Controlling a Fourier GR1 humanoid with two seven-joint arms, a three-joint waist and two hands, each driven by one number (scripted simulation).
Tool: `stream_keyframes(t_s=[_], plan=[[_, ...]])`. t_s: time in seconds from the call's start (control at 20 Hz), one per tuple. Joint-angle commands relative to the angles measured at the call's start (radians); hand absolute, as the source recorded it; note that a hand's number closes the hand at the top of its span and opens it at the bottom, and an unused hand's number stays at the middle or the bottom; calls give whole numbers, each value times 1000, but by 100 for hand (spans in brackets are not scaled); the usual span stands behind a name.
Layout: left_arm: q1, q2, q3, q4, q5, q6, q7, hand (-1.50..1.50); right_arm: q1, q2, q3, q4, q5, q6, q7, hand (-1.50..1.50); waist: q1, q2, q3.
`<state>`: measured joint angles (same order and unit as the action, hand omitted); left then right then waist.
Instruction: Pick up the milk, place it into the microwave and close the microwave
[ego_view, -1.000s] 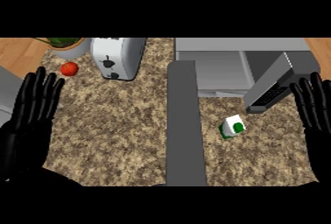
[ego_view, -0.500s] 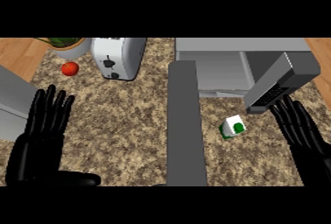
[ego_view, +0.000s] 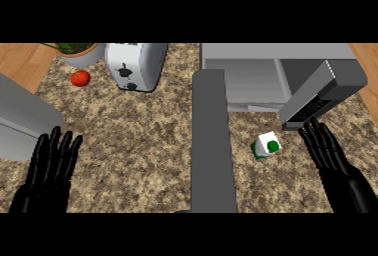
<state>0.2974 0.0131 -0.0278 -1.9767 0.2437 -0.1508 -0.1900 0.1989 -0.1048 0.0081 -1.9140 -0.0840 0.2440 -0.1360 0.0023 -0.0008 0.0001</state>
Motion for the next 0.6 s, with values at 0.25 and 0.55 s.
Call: stream_keyframes(t_s=[0.25,0.55], plan=[[127,4,-10,-5,14,-64,-91,-150,12,21,-26,245,54,20,-195,-150,2,0,0],[171,-6,-20,29,-8,-103,-169,-150,-136,32,-113,510,88,-56,-322,-150,7,1,0]])
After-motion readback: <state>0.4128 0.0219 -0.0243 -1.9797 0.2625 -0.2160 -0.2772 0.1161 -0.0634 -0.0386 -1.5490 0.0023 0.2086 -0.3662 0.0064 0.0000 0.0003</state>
